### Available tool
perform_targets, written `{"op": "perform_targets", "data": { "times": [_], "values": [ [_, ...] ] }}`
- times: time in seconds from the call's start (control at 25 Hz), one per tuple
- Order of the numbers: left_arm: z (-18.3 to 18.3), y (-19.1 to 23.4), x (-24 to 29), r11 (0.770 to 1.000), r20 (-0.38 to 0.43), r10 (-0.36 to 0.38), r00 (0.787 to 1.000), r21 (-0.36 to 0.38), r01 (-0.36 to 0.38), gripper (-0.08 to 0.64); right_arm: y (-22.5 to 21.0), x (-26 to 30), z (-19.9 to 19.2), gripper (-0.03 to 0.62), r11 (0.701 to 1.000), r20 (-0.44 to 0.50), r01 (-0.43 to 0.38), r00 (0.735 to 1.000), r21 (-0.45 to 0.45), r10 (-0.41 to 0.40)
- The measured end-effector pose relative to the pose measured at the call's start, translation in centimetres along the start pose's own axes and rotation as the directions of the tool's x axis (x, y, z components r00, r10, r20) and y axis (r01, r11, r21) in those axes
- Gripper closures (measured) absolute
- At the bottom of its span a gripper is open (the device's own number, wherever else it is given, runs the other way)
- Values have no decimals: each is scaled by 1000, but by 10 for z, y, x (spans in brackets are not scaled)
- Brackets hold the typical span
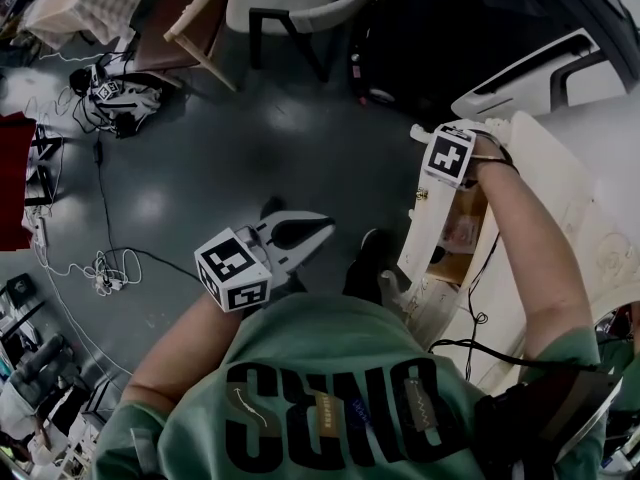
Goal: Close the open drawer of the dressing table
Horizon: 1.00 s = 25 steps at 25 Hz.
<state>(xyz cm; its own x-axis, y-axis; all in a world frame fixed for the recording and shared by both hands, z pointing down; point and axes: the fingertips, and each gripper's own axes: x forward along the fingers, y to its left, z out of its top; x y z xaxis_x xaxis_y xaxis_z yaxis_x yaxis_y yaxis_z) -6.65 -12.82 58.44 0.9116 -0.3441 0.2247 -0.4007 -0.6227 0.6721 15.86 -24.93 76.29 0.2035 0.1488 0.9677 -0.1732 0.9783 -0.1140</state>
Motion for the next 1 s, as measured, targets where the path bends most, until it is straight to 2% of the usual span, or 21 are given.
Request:
{"op": "perform_targets", "data": {
  "times": [0.28, 0.4, 1.0],
  "values": [
    [0, -4, 7, 1000, -8, -9, 1000, 6, 9, 552, 5, 6, -9, 580, 999, 21, -28, 999, 19, 28],
    [1, -5, 11, 1000, -11, -13, 1000, 6, 14, 552, 1, 5, -19, 580, 1000, -8, -5, 1000, 23, 5],
    [-3, -11, 24, 999, -31, -31, 999, 12, 31, 552, -3, 13, -48, 580, 998, -29, 4, 1000, 60, -2]
  ]
}}
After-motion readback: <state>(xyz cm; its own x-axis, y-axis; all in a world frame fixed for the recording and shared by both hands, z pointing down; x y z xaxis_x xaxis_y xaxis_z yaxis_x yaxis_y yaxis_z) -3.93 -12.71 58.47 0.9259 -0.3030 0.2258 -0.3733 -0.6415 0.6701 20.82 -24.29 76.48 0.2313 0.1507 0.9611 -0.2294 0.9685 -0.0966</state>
